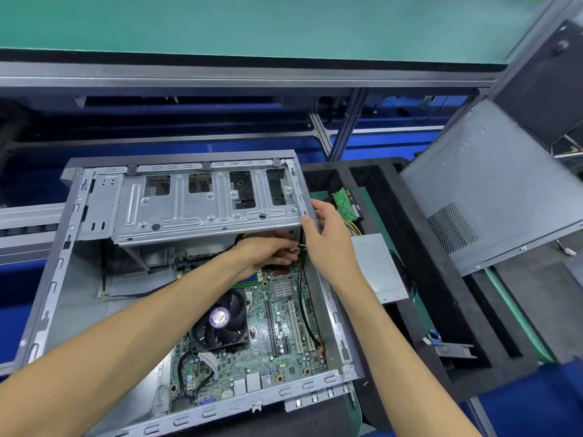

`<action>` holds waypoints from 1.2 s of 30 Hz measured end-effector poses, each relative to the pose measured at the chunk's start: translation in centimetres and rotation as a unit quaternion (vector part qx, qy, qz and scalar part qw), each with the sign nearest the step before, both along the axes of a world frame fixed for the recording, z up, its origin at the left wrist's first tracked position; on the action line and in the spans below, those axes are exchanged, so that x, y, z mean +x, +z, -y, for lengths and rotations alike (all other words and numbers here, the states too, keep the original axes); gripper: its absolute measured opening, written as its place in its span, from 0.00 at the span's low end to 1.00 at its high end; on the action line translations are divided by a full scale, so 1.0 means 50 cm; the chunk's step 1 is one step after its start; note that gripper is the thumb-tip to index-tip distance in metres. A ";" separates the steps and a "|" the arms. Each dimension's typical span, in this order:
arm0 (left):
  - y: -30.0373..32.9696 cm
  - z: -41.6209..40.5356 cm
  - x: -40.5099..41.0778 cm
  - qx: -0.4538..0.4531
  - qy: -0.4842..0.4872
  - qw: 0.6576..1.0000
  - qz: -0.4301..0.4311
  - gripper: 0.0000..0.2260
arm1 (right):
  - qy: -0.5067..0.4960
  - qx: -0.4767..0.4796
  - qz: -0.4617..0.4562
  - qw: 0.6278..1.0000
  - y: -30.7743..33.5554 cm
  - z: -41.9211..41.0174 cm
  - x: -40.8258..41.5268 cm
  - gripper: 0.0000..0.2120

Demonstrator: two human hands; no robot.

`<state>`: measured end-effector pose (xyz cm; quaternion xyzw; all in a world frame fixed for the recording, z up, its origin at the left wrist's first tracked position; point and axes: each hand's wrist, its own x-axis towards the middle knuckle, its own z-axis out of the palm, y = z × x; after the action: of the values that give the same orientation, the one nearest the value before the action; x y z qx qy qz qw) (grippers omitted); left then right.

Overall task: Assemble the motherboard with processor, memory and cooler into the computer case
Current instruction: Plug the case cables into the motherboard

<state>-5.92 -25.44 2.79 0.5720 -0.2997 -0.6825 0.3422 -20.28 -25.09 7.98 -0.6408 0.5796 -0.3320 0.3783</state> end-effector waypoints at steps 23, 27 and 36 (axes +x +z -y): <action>0.098 -0.138 -0.020 -0.194 -0.416 0.821 0.339 0.30 | 0.006 0.000 0.010 1.000 0.001 -0.003 -0.002 0.16; 0.089 -0.186 -0.028 -0.309 -0.578 0.620 0.432 0.33 | 0.005 0.002 0.007 1.000 -0.001 -0.001 -0.003 0.15; 0.025 -0.200 -0.078 -0.374 -0.508 0.623 0.462 0.19 | 0.005 0.002 0.011 1.000 -0.001 -0.003 -0.003 0.16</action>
<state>-9.80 -15.44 4.05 0.3919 -0.8908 -0.2225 -0.0575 -20.45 -24.97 7.94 -0.6394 0.5729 -0.3355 0.3879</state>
